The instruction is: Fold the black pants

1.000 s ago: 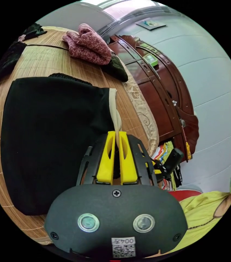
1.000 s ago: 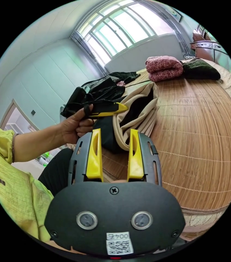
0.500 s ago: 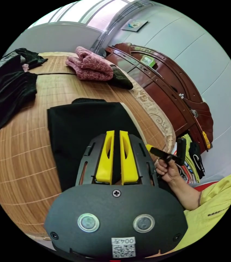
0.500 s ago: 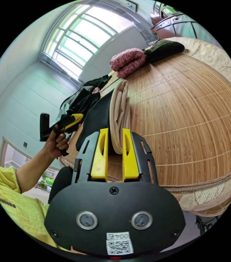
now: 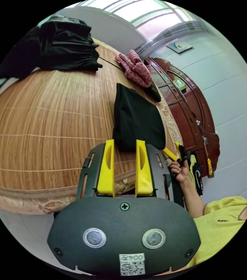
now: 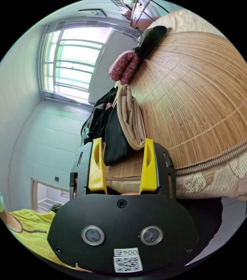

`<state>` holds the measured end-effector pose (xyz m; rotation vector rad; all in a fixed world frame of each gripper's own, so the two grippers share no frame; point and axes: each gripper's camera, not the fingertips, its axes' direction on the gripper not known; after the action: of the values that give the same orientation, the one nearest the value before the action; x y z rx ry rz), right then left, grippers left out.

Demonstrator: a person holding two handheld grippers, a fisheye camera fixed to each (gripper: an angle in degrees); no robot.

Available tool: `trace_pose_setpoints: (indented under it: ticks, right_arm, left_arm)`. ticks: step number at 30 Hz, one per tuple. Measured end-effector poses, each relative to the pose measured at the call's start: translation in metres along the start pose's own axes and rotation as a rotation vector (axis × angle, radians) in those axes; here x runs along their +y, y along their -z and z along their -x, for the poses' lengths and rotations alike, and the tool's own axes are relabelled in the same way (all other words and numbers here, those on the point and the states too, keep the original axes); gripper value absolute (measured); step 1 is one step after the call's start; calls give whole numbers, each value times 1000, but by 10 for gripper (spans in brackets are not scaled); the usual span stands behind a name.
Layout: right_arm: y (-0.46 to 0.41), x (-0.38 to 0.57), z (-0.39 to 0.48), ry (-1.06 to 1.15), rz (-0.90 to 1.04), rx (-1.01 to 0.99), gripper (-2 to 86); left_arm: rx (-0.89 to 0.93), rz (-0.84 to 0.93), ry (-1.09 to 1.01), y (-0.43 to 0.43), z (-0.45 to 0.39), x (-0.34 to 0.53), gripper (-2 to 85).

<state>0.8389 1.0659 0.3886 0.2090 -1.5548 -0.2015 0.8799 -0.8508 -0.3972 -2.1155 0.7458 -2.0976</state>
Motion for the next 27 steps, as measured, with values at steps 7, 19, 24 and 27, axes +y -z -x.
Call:
trace_pose_setpoints:
  ticks: [7, 19, 24, 27]
  right_arm:
    - [5, 0, -13, -147, -25, -36, 177]
    - [-37, -18, 7, -96, 113, 176, 79]
    - [-38, -6, 30, -57, 163, 227, 69]
    - [-36, 20, 38, -57, 194, 228, 69]
  left_arm:
    - [88, 6, 43, -11, 10, 4, 124]
    - [177, 26, 29, 3, 6, 9, 42]
    - [133, 84, -14, 30, -17, 28, 34]
    - [99, 118, -48, 44, -31, 60, 35]
